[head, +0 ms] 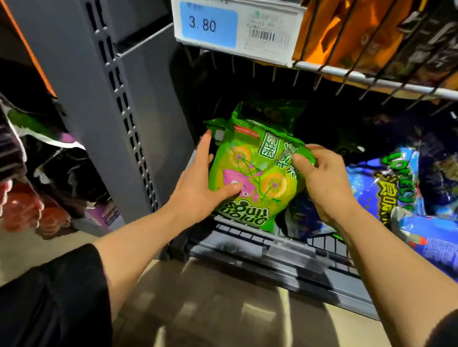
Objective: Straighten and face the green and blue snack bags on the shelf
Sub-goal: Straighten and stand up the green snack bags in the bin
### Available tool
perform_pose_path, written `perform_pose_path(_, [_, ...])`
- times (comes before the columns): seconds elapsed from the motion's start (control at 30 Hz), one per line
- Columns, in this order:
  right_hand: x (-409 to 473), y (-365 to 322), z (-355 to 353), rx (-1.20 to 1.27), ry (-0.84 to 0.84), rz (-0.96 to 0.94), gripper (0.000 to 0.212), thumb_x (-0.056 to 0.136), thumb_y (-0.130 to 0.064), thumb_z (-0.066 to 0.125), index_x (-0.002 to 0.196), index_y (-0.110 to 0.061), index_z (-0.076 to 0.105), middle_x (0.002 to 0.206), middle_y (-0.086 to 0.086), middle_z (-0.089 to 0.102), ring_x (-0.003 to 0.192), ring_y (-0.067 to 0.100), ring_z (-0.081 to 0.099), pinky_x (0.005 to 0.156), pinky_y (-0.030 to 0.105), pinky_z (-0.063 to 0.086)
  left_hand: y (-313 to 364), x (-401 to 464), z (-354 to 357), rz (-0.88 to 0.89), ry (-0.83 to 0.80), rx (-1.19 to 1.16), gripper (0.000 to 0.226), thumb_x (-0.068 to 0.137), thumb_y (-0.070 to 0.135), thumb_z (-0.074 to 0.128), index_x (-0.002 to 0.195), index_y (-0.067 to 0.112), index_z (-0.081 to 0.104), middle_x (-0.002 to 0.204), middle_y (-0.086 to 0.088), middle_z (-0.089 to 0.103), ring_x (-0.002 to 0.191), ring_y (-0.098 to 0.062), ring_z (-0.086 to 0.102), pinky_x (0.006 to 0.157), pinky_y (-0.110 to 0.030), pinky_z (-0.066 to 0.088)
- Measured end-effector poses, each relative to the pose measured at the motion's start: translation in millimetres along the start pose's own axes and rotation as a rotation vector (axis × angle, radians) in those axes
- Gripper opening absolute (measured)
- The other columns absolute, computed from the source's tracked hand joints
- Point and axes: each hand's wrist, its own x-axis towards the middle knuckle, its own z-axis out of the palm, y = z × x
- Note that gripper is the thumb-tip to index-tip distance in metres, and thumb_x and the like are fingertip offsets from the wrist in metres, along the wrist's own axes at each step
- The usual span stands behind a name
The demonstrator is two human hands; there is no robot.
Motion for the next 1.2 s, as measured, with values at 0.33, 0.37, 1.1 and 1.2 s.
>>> perform_pose_path(0.33, [-8.2,-3.7,-3.2,0.424,0.109,0.166,0.021,0.094,0.000,0.049,0.114,-0.003,0.054,0.095,0.006,0.069,0.082,0.015,0.066,0.081,0.034,0.055,2.3,0.7,-0.2,-0.062,-0.028,0.080,0.113,0.064,0.022,0.088,0.151,0.015,0.017,0.119,0.011,0.047,0.111,-0.006,0.045,0.083,-0.010,0.032])
perform_pose_path(0.37, [-12.4,-5.3,-2.0,0.447,0.103,0.160,0.015,0.094,0.002,0.048,0.102,-0.007,0.057,0.083,0.000,0.071,0.073,0.011,0.066,0.074,0.029,0.056,1.8,1.6,-0.5,-0.050,-0.020,0.115,0.111,0.059,0.029,0.091,0.148,0.017,0.026,0.120,0.009,0.048,0.111,-0.008,0.047,0.085,-0.015,0.035])
perform_pose_path(1.1, [-44.2,-10.4,-10.6,-0.340,0.095,-0.064,0.101,0.069,-0.029,0.083,0.148,-0.014,0.022,0.144,0.014,0.040,0.127,0.022,0.046,0.106,0.032,0.037,8.1,-8.5,-13.2,-0.145,0.059,-0.101,0.078,0.045,0.053,0.086,0.114,0.025,0.065,0.104,0.002,0.072,0.099,-0.019,0.068,0.093,-0.040,0.053])
perform_pose_path(1.2, [-44.0,0.6,-5.1,-0.074,-0.073,0.002,0.067,0.082,-0.008,0.071,0.140,-0.017,0.040,0.120,0.020,0.062,0.071,-0.001,0.065,0.064,0.013,0.049,0.4,-7.4,-9.1,-0.147,-0.011,-0.179,0.049,0.068,0.036,0.085,0.111,0.025,0.064,0.104,0.000,0.072,0.099,-0.019,0.067,0.095,-0.041,0.052])
